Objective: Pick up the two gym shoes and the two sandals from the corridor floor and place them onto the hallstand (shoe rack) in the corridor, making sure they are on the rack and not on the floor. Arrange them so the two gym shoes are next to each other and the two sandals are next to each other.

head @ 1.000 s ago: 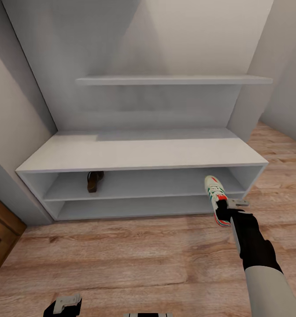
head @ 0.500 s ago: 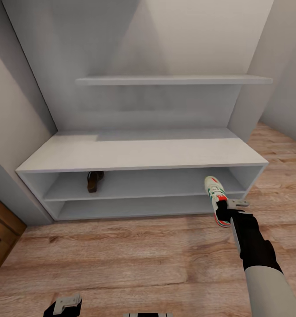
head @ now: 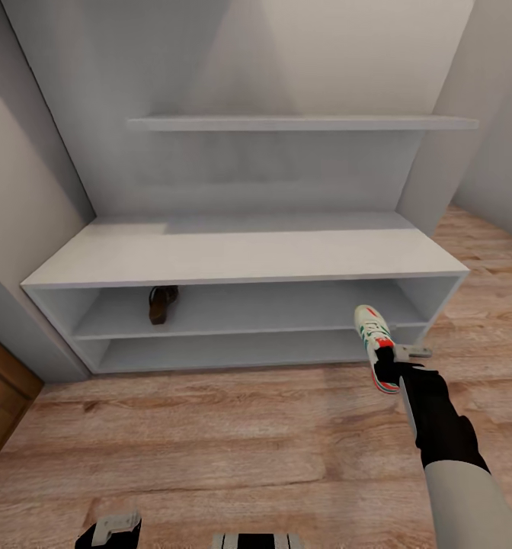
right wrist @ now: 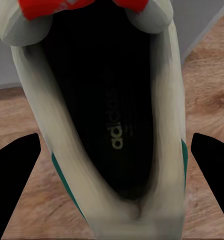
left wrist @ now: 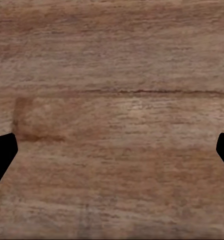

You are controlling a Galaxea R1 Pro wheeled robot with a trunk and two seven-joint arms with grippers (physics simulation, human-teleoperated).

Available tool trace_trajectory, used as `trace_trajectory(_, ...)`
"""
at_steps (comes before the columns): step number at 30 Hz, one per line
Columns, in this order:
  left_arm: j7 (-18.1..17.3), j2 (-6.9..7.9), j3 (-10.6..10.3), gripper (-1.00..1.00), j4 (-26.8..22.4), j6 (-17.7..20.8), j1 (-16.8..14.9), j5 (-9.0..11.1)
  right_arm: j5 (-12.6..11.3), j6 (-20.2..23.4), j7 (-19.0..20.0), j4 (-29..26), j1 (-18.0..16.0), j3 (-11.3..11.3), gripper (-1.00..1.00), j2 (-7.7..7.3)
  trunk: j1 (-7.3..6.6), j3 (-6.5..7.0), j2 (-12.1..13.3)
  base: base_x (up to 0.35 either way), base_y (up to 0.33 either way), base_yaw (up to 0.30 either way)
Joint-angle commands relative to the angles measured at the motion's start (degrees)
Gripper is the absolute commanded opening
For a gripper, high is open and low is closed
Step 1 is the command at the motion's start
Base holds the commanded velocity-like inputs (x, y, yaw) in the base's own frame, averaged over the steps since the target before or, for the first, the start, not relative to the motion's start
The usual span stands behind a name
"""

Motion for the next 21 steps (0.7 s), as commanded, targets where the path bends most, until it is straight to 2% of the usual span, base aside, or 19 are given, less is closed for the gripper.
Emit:
trace_trajectory(1,0.0,-0.04,0.4,1.0,0.1,-0.2,0.0,-0.6,0.6,0.2,0.5,-0.1,0.0,-0.1,-1.0,0.01,0.01,-0.36,0.0,0.0,0.0,0.0)
trace_trajectory(5,0.0,-0.04,0.4,1.0,0.1,-0.2,0.0,-0.6,0.6,0.2,0.5,-0.1,0.0,-0.1,-1.0,0.01,0.11,-1.59,-0.1,0.0,0.0,0.0)
trace_trajectory(21,0.0,-0.04,0.5,1.0,0.1,-0.2,0.0,-0.6,0.6,0.2,0.5,-0.1,0.0,-0.1,-1.0,0.0,0.11,-2.72,-0.1,0.0,0.0,0.0)
